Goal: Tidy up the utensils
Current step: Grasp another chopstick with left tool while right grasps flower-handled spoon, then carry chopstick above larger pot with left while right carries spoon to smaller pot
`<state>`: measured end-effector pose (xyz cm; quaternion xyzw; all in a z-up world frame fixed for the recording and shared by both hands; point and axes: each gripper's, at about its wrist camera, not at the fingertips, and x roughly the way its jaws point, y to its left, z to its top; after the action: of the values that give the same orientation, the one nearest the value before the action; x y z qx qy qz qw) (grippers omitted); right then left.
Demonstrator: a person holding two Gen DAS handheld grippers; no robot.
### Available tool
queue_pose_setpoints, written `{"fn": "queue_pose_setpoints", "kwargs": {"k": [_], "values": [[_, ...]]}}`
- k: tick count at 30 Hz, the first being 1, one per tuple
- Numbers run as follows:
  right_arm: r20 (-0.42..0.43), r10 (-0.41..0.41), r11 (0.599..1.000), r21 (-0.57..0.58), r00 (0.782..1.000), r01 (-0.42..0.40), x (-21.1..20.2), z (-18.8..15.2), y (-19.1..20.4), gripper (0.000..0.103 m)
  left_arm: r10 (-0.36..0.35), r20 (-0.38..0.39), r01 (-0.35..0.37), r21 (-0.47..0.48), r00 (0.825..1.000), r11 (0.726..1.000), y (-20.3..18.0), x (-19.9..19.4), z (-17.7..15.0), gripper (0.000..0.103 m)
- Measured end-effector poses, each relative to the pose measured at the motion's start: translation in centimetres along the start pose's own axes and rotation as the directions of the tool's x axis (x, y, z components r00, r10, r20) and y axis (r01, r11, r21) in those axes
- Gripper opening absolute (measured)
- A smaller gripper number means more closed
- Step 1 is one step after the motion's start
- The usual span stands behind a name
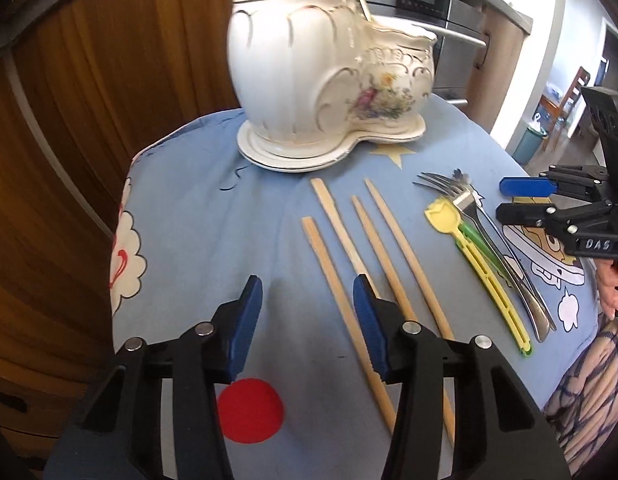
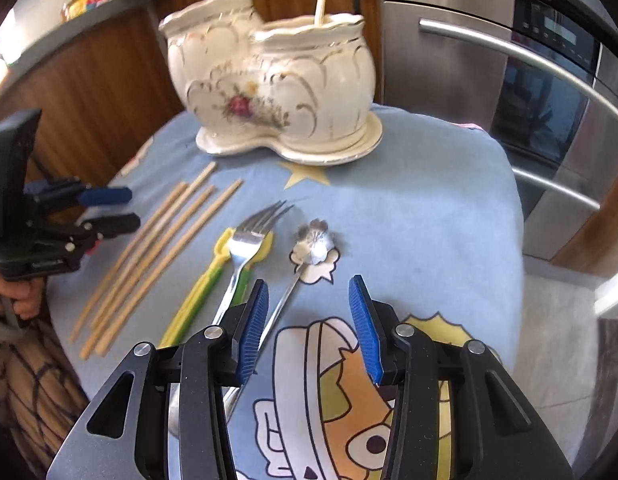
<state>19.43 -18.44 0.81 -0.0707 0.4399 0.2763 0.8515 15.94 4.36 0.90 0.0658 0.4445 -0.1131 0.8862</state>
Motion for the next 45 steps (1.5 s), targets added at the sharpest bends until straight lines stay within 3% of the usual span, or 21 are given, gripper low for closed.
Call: {"fn": "queue_pose_setpoints", "kwargs": {"k": [4, 6, 11, 16, 26, 34, 41, 45], "values": [[-0.025, 0.004, 1.0, -0.014, 1.0, -0.004, 0.8, -0.1, 0.2, 0.037, 0.003, -0.032, -0.002, 0.034, 0.999, 0.999, -0.7, 0.5, -0.6, 0.035], [-0.026, -0.004, 1.0, -0.028, 1.0, 0.003, 0.8, -0.2, 0.5, 0.033, 0.012, -0.035, -0.01, 0.047, 0.999, 0.999, -1.0, 0.6, -0.6, 0.034], [-0.02, -0.018, 0.998, -0.065, 1.0, 0.016, 0.9, -0.1, 0.7, 0.011, 0.026, -0.038, -0.023, 0.072, 0.999, 0.997, -1.3, 0.8, -0.7, 0.026], [-0.016, -0.064, 0.995, -0.079, 0.998, 0.063, 0.9, 0.5, -0.1, 0.007, 0.046, -0.043, -0.043, 0.08, 0.998, 0.996, -1.0, 1.0, -0.3, 0.009], [-0.057, -0.079, 0.995, -0.059, 0.995, 0.075, 1.4, 1.7, -3.1, 0.004, 0.039, -0.083, -0.031, 0.103, 0.996, 0.994, -0.1, 1.2, 0.4, 0.007], [-0.076, -0.068, 0.995, -0.083, 0.995, 0.062, 1.7, 2.0, -3.5, 0.007, 0.025, -0.165, 0.001, 0.158, 0.986, 0.987, -0.3, 0.7, 0.1, 0.008], [-0.073, -0.067, 0.994, -0.092, 0.995, 0.061, 1.6, 1.8, -3.3, 0.007, 0.034, -0.206, 0.012, 0.219, 0.978, 0.976, -1.2, 0.4, -0.2, 0.008], [-0.07, -0.064, 0.994, -0.088, 0.996, 0.058, 1.6, 1.9, -3.5, 0.007, 0.009, -0.209, 0.035, 0.208, 0.978, 0.977, -0.8, 0.3, -0.2, 0.008]]}}
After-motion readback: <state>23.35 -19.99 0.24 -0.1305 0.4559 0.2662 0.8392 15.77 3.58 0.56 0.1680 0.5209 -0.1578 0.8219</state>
